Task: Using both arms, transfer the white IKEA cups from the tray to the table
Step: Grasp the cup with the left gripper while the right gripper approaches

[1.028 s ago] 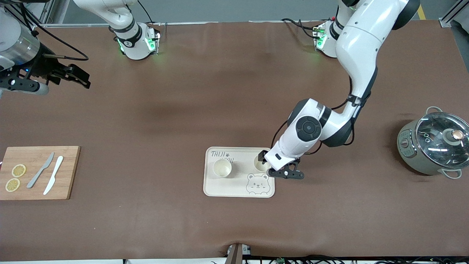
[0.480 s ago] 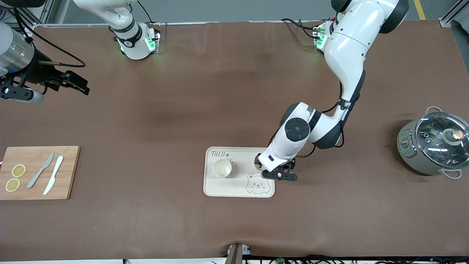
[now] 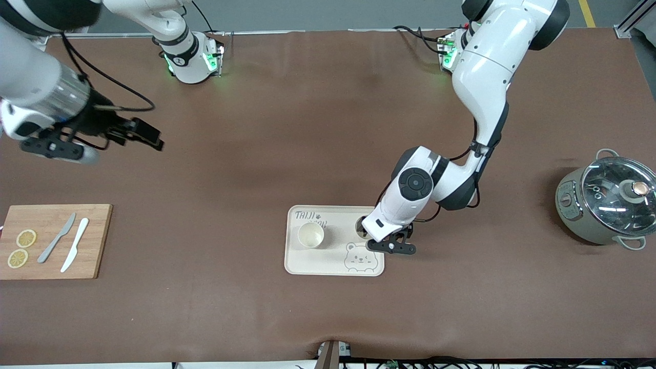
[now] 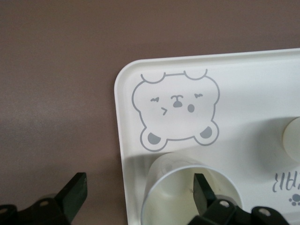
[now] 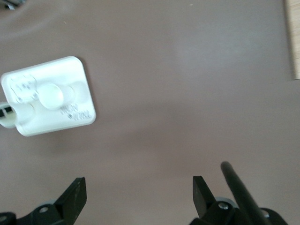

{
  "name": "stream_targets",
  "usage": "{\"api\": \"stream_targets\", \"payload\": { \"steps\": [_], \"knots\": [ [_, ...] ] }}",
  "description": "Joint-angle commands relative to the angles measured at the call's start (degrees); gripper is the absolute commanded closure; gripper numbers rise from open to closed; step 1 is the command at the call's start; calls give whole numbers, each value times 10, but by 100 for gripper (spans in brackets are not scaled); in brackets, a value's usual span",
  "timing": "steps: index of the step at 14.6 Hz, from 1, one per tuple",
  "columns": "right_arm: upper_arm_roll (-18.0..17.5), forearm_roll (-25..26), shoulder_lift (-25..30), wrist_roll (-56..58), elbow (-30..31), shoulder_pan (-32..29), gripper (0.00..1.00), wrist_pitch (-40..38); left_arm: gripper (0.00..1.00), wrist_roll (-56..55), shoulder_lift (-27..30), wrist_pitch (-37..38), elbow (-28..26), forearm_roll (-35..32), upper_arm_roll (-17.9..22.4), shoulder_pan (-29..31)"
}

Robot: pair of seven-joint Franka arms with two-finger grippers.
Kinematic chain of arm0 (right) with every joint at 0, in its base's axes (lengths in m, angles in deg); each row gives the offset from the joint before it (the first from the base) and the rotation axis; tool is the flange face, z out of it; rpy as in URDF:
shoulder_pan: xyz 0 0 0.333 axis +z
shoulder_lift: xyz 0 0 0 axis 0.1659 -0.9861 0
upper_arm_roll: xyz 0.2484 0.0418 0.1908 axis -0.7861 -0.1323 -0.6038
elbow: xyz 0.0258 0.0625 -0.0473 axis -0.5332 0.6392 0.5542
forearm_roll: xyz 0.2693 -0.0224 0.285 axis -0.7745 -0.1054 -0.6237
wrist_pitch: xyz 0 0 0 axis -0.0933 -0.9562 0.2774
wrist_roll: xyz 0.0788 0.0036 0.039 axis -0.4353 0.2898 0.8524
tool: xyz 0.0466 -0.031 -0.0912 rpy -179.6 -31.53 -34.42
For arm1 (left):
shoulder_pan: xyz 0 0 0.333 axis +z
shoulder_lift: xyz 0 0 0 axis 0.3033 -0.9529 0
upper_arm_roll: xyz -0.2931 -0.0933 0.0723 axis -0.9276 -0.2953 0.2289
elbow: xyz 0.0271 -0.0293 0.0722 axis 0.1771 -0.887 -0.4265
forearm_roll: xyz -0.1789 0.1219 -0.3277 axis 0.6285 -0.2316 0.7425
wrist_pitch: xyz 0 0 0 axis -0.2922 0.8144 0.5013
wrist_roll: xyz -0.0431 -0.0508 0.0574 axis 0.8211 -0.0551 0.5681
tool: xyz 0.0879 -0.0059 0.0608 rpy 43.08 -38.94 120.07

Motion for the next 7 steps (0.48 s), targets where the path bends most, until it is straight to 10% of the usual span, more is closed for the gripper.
{"api": "stream_targets", "payload": {
  "steps": [1, 3, 5, 7],
  "knots": [
    [5, -6, -54, -95, -21, 62, 0, 71, 0, -8, -10, -6, 11, -14, 4, -5],
    [5, -3, -85, -139, -21, 93, 0, 126, 0, -15, -14, -15, 11, -13, 4, -5],
    [5, 2, -119, -147, -22, 112, 0, 157, 99, -75, -14, -18, 11, -15, 3, -6],
    [6, 4, -155, -153, -42, 129, 0, 170, 100, -76, -15, -20, 7, -17, 4, -8]
  ]
}}
